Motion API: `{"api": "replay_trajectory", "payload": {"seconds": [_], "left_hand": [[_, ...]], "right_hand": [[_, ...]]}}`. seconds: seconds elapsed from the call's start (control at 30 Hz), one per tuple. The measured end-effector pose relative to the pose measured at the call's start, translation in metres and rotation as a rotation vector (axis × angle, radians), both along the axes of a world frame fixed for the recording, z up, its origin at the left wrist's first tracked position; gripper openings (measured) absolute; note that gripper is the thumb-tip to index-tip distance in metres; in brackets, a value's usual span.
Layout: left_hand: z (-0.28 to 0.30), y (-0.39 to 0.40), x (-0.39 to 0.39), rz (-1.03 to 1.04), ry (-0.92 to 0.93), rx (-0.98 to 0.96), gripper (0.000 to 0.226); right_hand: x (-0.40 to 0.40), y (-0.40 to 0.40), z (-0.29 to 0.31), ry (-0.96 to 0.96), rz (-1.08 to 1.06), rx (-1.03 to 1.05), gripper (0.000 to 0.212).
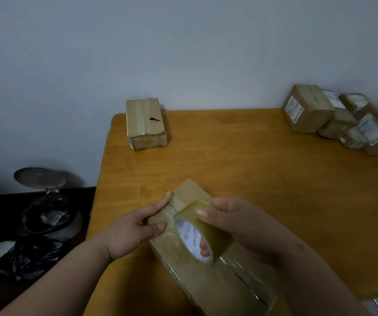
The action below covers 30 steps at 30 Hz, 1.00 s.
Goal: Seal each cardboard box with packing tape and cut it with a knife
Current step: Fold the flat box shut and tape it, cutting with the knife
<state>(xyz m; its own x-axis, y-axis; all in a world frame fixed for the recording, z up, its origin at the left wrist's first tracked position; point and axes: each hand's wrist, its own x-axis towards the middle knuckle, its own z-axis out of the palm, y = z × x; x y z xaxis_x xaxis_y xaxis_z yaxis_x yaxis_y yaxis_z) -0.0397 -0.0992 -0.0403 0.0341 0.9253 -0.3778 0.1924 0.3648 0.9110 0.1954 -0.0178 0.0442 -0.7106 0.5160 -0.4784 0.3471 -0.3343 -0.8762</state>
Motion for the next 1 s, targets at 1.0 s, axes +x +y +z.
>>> {"api": "replay_trajectory", "payload": {"seconds": [1.0], "left_hand": [[0.009,-0.024,0.05,-0.539,1.23,0.334,0.096]], "right_hand": [[0.064,-0.028,0.032,-0.373,0.031,0.246,0.013]]}}
